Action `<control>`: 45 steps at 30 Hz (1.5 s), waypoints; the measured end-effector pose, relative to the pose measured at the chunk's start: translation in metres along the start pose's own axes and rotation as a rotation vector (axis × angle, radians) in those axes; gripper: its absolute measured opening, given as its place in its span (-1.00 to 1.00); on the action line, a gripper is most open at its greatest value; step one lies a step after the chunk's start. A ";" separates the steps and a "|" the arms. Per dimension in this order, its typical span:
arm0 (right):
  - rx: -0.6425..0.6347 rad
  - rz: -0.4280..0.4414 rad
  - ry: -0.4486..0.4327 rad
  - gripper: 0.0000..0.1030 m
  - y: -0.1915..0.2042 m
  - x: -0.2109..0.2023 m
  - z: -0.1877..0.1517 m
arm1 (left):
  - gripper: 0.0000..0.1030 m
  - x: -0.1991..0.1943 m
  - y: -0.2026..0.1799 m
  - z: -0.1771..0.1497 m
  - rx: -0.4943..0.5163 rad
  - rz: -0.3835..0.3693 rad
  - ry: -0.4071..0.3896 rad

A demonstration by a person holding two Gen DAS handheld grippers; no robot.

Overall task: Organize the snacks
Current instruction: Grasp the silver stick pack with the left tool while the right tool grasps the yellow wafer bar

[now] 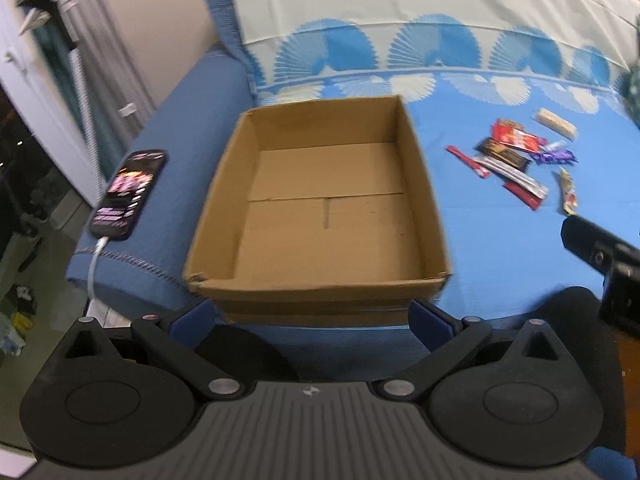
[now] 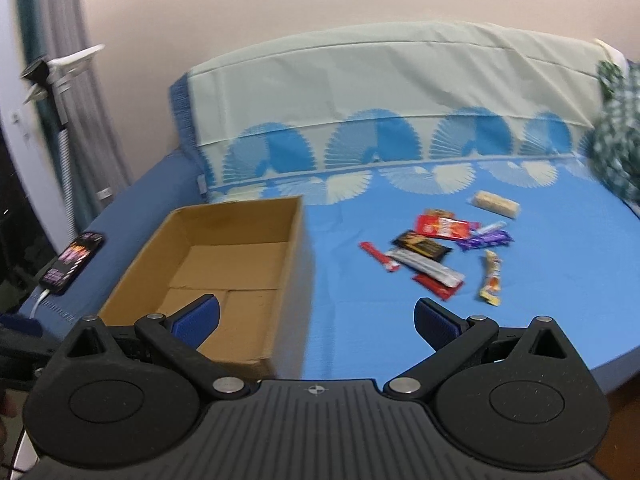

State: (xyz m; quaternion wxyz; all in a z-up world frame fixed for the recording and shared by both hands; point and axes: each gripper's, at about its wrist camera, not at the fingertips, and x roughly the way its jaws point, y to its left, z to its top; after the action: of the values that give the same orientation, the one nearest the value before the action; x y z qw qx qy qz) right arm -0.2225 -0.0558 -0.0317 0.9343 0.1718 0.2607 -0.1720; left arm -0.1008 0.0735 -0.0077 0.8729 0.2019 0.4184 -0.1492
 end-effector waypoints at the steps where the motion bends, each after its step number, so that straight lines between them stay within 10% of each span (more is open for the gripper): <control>1: 0.012 -0.012 -0.003 0.99 -0.007 0.001 0.000 | 1.00 0.002 -0.007 0.004 0.011 -0.012 0.003; 14: 0.245 -0.273 0.001 0.99 -0.155 0.054 0.012 | 1.00 0.064 -0.117 0.088 0.058 -0.187 0.136; 32: 0.238 -0.295 0.243 0.99 -0.271 0.269 0.009 | 0.99 0.319 -0.292 0.210 -0.068 -0.289 0.463; 45: 0.096 -0.332 0.276 0.99 -0.285 0.341 0.000 | 0.99 0.383 -0.267 0.211 -0.148 -0.266 0.535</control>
State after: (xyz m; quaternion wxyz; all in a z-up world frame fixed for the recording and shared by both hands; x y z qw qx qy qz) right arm -0.0649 -0.3857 -0.2843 0.8393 0.1926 0.4025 -0.3105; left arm 0.1579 -0.2956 -0.2506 0.7169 0.1132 0.6658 -0.1730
